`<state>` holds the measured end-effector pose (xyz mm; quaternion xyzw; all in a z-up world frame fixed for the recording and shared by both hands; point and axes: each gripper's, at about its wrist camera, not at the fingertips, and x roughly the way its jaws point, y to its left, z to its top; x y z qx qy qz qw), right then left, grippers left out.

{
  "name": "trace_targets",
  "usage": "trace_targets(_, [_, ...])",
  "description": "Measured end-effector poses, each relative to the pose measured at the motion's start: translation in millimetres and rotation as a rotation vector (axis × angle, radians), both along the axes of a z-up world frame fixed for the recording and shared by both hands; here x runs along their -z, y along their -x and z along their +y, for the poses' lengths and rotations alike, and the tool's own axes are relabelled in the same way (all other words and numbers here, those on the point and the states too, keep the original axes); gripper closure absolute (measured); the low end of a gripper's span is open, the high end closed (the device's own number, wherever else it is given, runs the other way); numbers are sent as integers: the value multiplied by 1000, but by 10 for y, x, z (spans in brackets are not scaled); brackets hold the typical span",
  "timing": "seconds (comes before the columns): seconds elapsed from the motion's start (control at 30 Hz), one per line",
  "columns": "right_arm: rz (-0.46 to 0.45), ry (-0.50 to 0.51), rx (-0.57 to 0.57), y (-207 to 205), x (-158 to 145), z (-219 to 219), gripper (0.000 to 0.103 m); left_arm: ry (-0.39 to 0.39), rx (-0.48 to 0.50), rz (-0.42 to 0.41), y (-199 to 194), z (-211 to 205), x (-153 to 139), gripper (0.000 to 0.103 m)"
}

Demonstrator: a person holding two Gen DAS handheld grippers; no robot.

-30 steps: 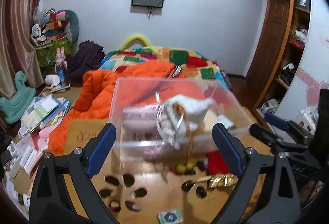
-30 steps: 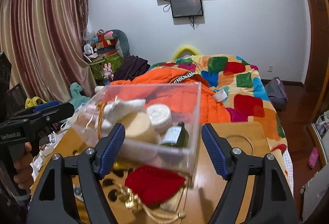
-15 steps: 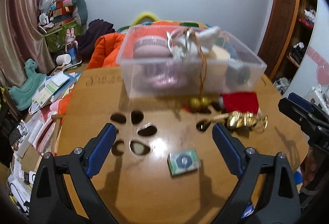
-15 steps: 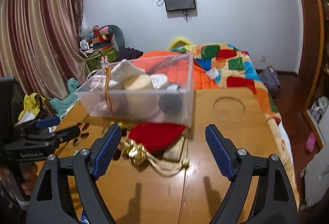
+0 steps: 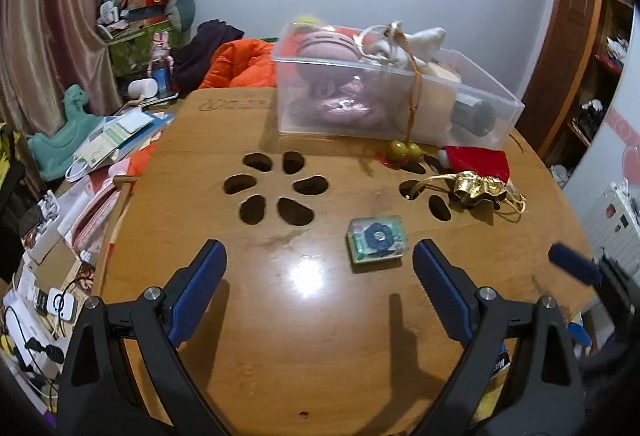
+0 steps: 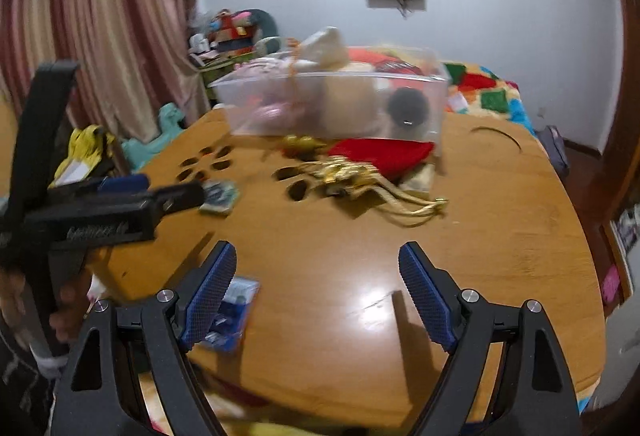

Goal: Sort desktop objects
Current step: 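Move the open right tool toward the blue card on the table, then grasp the blue Max card with the right tool while the left grasps the green tin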

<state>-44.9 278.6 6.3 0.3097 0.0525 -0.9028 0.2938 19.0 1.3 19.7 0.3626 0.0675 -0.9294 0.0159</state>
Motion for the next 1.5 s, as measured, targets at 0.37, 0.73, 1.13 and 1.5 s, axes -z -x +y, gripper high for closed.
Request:
trace_targets(0.37, [-7, -97, -86, -203, 207, -325, 54, 27, 3, 22, -51, 102, 3, 21])
trace_targets(0.73, [5, -60, -29, -89, 193, -140, 78, 95, 26, 7, 119, 374, 79, 38])
trace_targets(1.13, [-23, 75, 77, 151, 78, 244, 78, 94, 35, -26, 249, 439, 172, 58])
trace_targets(1.5, [16, 70, 86, 187, -57, 292, 78, 90, 69, 24, 202, 496, 52, 70])
